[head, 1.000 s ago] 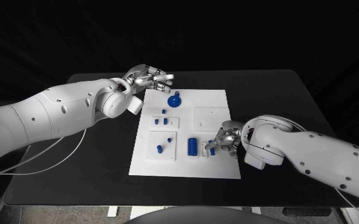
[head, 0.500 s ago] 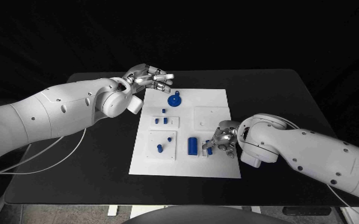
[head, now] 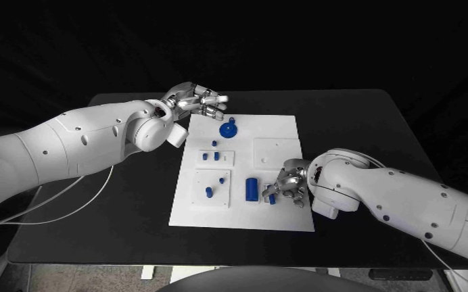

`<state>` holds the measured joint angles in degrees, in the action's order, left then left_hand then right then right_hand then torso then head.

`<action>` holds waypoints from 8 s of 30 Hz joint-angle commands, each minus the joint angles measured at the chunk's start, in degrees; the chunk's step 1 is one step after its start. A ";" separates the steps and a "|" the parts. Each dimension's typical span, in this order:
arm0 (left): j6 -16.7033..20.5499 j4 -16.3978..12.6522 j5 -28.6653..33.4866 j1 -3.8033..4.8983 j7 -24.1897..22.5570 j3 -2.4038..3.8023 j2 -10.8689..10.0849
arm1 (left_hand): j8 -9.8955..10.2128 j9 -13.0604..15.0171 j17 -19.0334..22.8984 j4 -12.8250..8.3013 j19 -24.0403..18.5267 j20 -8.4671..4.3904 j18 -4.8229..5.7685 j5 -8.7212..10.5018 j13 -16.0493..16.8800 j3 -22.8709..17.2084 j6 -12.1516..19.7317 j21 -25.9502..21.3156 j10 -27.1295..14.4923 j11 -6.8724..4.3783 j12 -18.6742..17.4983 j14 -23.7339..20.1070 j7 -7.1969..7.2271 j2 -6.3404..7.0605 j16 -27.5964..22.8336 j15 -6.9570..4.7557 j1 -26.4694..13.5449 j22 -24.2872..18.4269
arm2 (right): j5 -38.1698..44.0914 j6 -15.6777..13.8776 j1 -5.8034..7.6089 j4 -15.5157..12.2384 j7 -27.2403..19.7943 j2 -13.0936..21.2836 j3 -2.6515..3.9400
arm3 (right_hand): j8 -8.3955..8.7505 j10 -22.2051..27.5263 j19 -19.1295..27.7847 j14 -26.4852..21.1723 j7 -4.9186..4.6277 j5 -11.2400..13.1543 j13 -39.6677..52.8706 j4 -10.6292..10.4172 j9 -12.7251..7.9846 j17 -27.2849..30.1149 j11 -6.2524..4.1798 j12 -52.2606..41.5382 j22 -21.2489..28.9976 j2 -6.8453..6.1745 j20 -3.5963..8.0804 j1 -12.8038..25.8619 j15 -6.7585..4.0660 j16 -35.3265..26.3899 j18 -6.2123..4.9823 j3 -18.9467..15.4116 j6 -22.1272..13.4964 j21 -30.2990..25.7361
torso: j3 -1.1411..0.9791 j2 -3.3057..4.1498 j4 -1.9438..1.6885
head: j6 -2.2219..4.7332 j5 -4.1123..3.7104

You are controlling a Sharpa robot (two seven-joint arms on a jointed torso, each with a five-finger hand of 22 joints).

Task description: Assemble the parts on the task board

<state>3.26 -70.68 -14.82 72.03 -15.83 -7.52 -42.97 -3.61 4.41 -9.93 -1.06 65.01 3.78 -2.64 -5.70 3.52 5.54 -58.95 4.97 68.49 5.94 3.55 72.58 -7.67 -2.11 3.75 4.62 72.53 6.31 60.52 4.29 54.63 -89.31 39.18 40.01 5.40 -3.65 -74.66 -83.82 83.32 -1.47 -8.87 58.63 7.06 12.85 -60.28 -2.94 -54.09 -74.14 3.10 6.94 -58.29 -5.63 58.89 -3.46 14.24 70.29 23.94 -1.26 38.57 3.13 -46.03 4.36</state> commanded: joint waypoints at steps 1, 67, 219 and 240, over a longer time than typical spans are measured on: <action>-1.07 -0.09 -0.31 0.02 -0.31 0.01 0.09 | -0.15 -0.06 0.09 0.22 0.03 -0.05 0.23 -0.15 0.10 0.25 -0.28 0.22 -0.18 0.17 0.10 0.02 -0.09 -0.45 -0.11 0.07 -0.09 -0.05 | -0.30 1.02 -0.31 0.07 0.29 -0.29 -0.17 | 0.01 0.13 -2.52 0.15 0.03 0.02 -0.05 0.17 -0.11 0.01 -0.14 0.38 -0.02 0.37 0.29 0.13 -0.32 -0.20 1.01 -0.01 0.36 0.04 | -0.01 0.00 0.00 | 0.02 0.03; -1.13 -0.19 -0.58 0.01 0.17 -0.04 -0.17 | -0.15 -0.07 0.08 0.20 0.04 -0.05 0.23 -0.18 0.09 0.26 -0.23 0.23 -0.17 0.17 0.10 0.02 -0.11 -0.53 -0.11 0.07 0.03 -0.06 | -2.44 3.60 -1.54 -1.19 -7.18 3.66 -0.19 | -0.01 1.29 -2.40 0.00 -2.11 -0.44 -0.81 -6.41 -1.73 0.45 1.21 0.34 0.33 -5.02 -0.38 -3.90 0.33 -1.42 -0.02 -15.51 -5.18 -1.83 | -0.07 -0.01 0.05 | 0.09 0.31; 35.64 -14.73 14.11 -9.98 -12.56 6.38 -0.68 | 3.61 -4.41 9.93 1.06 -65.01 -3.78 2.64 5.70 -3.52 -5.54 58.95 -4.97 -68.49 -5.94 -3.55 -72.58 7.67 2.11 -3.75 -4.62 -72.53 -6.31 | -53.13 -38.59 4.95 8.90 -65.21 1.47 -1.18 | 3.65 74.66 83.82 -83.32 1.47 8.87 -58.63 -7.06 -12.85 60.28 2.94 54.09 74.14 -3.10 -6.94 58.29 5.63 -58.89 3.46 -14.24 -70.29 -23.94 | 1.26 -7.39 -3.13 | 11.65 -4.36; 40.85 -19.27 14.82 -11.87 -13.96 7.52 -1.72 | 3.61 -4.41 9.93 1.06 -65.01 -3.78 2.64 5.70 -3.52 -5.54 58.95 -4.97 -68.49 -5.94 -3.55 -72.58 7.67 2.11 -3.75 -4.62 -72.53 -6.31 | -60.52 -48.41 5.53 -0.64 -68.97 4.68 -5.40 | 3.65 74.66 83.82 -83.32 1.47 8.87 -58.63 -7.06 -12.85 60.28 2.94 54.09 74.14 -3.10 -6.94 58.29 5.63 -58.89 3.46 -14.24 -70.29 -23.94 | 1.26 -7.39 -3.13 | 11.65 -4.36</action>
<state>43.10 -89.81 0.01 60.15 -28.35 -0.05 -44.69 -0.17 0.06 -0.06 -0.04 0.20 -0.01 -0.43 -0.26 0.06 0.40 -0.29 0.31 0.30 0.01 0.20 0.20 0.01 -0.02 0.39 0.01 0.42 0.05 0.98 -42.62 60.13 -89.87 -28.36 44.66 -0.03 -0.20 -0.21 -0.30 0.26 0.00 -0.21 0.06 0.33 0.05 -0.05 0.00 -0.34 -0.06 0.00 -0.01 -0.33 0.03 0.31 -0.79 -0.06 0.24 0.27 0.00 31.18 0.00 -34.38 -0.01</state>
